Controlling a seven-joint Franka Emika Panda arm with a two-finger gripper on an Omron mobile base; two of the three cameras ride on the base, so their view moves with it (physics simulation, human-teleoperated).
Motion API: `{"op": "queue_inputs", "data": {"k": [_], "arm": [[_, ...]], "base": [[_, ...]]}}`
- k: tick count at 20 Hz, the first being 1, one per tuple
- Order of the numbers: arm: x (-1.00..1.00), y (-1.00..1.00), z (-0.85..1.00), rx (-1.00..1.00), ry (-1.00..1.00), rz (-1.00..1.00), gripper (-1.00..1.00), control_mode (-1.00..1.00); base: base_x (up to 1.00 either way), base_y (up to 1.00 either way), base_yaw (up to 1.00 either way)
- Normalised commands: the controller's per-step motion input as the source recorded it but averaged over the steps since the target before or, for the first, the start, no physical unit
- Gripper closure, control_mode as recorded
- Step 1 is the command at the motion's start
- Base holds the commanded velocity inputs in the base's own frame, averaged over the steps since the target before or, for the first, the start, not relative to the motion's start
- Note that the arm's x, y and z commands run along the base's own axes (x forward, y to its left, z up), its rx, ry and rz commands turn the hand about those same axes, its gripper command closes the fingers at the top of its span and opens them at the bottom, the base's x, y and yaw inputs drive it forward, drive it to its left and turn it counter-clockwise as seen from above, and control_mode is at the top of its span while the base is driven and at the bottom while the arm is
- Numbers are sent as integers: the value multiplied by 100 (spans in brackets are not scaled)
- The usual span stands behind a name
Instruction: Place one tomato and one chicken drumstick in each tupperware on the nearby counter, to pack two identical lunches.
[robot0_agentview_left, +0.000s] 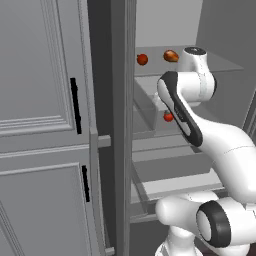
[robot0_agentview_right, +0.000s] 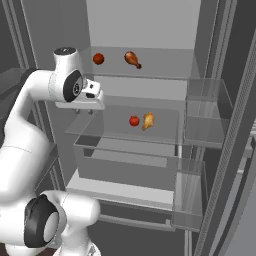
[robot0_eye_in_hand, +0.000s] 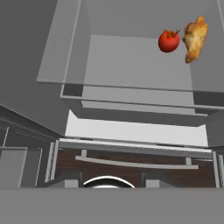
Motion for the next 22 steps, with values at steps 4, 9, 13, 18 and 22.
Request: {"op": "queue_inputs", "data": {"k": [4,9,13,18,22], "arm": [[0,0,-1,0,0,0,-100,-100],[-2,-6,-27,-1,-8,-6,-100,-100],[-15,-60,-60,0,-21,-8,-100,-100],[-19,-61,-40,0,-3,-4,-100,-100],[7,-43,-50,-4,0,-2,-100,-100]], "base": [[0,0,0],[0,0,0],[0,0,0],[0,0,0],[0,0,0]]}}
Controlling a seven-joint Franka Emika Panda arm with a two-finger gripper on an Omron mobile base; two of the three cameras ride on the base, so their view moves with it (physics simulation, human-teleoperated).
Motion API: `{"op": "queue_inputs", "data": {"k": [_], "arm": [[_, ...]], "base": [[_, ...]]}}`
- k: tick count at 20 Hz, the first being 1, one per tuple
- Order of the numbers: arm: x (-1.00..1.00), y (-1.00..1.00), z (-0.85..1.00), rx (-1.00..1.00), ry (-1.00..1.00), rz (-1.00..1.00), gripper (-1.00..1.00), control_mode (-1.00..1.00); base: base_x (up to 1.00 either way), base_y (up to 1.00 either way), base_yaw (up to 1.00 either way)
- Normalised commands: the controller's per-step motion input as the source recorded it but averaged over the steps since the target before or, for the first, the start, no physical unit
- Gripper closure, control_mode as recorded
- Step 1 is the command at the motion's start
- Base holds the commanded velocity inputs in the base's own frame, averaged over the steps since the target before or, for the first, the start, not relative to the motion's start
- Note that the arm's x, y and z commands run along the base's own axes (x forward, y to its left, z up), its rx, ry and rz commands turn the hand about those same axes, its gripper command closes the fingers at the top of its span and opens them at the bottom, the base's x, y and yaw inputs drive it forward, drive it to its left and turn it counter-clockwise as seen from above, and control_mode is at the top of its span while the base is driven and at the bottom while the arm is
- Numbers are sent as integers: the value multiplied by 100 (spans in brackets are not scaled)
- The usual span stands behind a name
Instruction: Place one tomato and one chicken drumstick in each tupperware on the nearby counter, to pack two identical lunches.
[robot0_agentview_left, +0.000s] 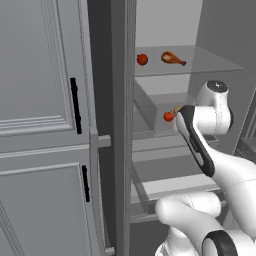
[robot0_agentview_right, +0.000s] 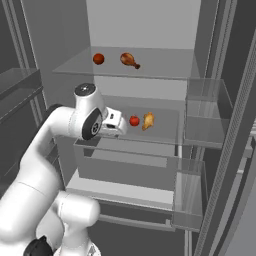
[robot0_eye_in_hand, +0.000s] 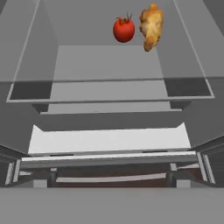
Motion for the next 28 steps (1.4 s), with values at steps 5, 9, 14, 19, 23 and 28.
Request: {"op": "queue_inputs", "data": {"k": [5,9,14,19,23,28], "arm": [[44,-46,-56,-10,-6,-4,-100,-100],[61,-51,-30,-9,-1,-1,-100,-100],[84,-40,-5,3,0,-3,-100,-100],[66,-20,0,13,5,-6,-100,-100],[56,-9,0,6,3,0,-100,-100],[32,-9,-5,0,1,0,-100,-100]], "base": [[0,0,0],[0,0,0],[0,0,0],[0,0,0],[0,0,0],[0,0,0]]}}
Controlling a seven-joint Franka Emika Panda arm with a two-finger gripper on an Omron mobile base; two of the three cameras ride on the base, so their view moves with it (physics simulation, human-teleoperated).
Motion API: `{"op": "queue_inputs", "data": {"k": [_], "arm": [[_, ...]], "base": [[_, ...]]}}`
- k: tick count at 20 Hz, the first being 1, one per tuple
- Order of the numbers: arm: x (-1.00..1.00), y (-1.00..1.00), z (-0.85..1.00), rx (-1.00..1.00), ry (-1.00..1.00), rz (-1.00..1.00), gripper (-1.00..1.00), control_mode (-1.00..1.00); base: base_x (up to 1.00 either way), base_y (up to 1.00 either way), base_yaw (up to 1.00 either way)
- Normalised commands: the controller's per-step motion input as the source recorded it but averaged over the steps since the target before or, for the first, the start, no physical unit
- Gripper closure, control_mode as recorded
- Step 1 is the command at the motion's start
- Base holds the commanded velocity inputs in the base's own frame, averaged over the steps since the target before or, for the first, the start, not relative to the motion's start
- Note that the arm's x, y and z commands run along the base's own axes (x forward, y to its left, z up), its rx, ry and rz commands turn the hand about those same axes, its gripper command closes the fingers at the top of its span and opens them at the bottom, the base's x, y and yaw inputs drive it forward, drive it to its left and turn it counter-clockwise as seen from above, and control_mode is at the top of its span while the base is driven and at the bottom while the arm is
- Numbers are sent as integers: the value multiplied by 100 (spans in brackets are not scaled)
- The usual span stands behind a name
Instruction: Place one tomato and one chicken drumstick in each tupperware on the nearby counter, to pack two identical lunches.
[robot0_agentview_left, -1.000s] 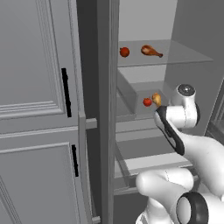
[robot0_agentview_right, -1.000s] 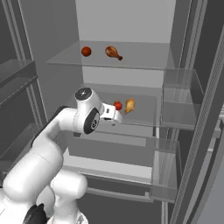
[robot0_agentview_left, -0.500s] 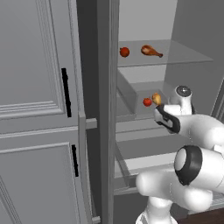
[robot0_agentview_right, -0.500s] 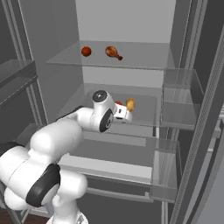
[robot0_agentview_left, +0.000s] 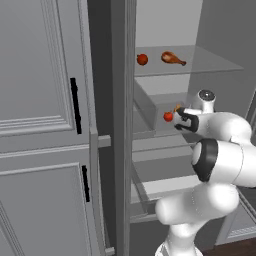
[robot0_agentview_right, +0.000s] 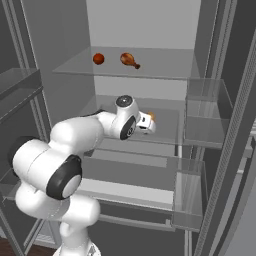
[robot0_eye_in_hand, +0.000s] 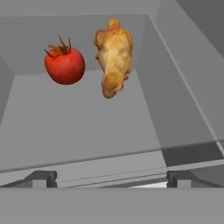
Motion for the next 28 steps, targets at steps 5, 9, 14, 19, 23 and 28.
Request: {"op": "queue_inputs", "data": {"k": [5,9,14,19,23,28], "arm": [[34,-14,-18,0,0,0,-100,-100],[44,-14,-25,0,0,0,-100,-100],[58,-14,-16,0,0,1,-100,-100],[55,-11,-18,0,0,2,-100,-100],[46,-14,-18,0,0,4,-100,-100],[47,-14,-21,0,0,4,-100,-100]], "base": [[0,0,0],[0,0,0],[0,0,0],[0,0,0],[0,0,0],[0,0,0]]}}
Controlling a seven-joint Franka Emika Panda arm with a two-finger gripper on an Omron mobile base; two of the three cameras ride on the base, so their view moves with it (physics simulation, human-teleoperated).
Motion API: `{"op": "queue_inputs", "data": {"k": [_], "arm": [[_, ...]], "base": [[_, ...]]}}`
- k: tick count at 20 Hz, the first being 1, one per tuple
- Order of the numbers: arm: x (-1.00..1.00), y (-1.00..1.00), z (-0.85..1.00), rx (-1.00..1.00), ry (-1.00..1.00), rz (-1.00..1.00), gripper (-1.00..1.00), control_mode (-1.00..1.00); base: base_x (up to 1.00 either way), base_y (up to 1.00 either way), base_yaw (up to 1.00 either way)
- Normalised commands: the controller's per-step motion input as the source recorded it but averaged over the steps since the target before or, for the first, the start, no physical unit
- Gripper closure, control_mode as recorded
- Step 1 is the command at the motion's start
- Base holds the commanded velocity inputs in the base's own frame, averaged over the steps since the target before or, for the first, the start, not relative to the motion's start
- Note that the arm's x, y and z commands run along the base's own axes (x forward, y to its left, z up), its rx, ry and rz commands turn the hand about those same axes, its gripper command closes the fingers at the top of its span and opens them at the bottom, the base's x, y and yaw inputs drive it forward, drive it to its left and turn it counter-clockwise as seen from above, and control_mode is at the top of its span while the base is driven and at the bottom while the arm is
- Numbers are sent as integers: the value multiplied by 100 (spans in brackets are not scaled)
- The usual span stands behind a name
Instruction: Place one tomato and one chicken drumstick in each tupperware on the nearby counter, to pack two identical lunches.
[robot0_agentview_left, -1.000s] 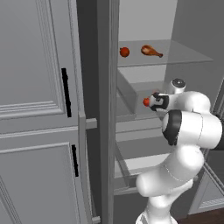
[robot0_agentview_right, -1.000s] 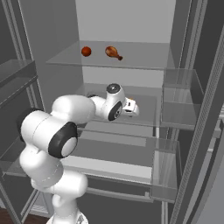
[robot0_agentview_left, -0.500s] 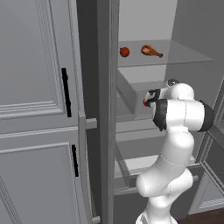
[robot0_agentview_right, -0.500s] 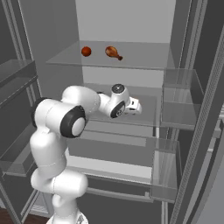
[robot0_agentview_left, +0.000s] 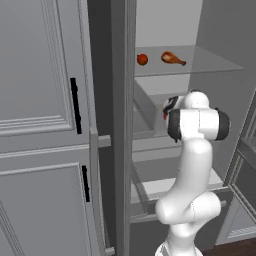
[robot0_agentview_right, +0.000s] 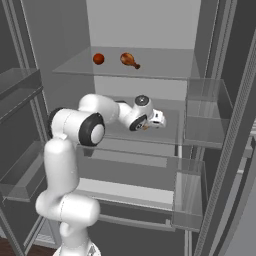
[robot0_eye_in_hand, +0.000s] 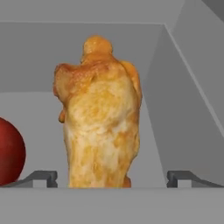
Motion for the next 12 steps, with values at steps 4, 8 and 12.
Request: {"op": "queue_inputs", "data": {"k": [4,8,12], "arm": [[31,0,-48,0,0,4,100,-100],[-6,0,-79,-1,1,2,100,-100],[-51,8,-67,-1,5,0,100,-100]], "base": [[0,0,0],[0,0,0],[0,0,0]]}}
